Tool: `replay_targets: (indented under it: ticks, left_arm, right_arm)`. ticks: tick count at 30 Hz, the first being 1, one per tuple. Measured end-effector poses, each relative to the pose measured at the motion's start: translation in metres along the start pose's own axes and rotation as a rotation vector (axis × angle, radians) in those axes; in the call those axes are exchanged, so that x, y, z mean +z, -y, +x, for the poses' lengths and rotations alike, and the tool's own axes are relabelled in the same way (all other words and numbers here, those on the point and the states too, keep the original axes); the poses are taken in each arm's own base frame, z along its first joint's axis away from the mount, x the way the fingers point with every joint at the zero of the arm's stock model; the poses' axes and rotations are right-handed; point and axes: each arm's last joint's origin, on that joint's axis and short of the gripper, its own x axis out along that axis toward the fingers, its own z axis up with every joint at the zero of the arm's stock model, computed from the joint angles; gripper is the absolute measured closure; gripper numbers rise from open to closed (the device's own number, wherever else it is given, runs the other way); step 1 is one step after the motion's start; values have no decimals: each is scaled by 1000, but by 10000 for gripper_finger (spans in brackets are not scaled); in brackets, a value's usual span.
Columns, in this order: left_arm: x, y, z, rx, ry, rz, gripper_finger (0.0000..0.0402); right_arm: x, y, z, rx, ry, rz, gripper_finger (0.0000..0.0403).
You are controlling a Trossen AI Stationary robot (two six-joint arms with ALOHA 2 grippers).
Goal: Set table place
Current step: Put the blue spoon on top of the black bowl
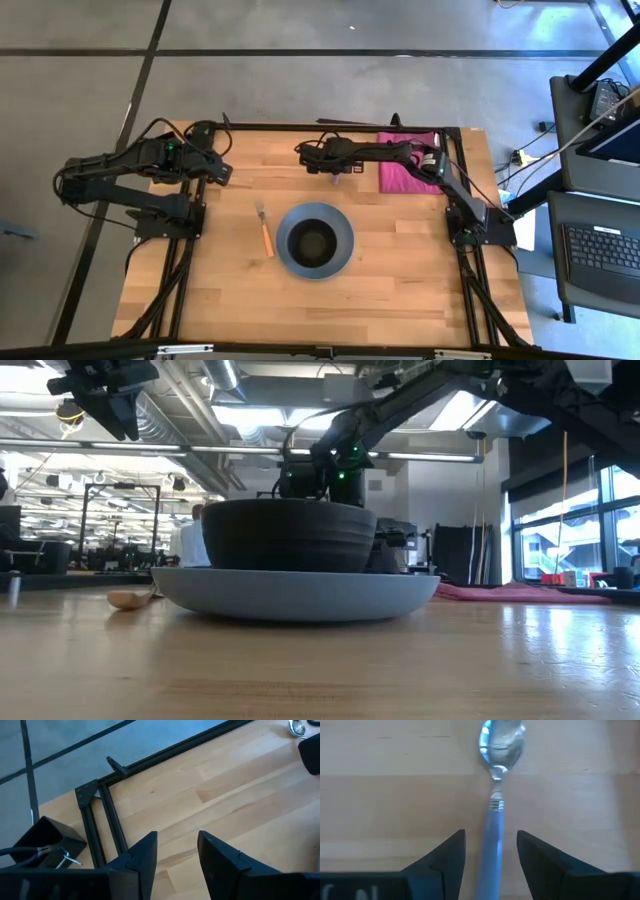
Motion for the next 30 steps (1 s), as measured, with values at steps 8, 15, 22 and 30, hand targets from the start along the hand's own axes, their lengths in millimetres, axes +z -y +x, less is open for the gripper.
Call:
replay_targets:
  ticks: [8,15,22,30]
  left_arm:
    - [0,0,0,1,1,0,266]
    - [0,0,0,4,5,-2,266]
    - [0,0,0,4,5,-2,266]
    - [0,0,0,4,5,-2,266]
  right_arm:
    - [1,0,3,-11,35,11,224]
    - [-2,-1,9,-27,45,1,224]
    - [-7,-4,21,-36,46,1,224]
    - [-7,-5,22,-32,72,4,240]
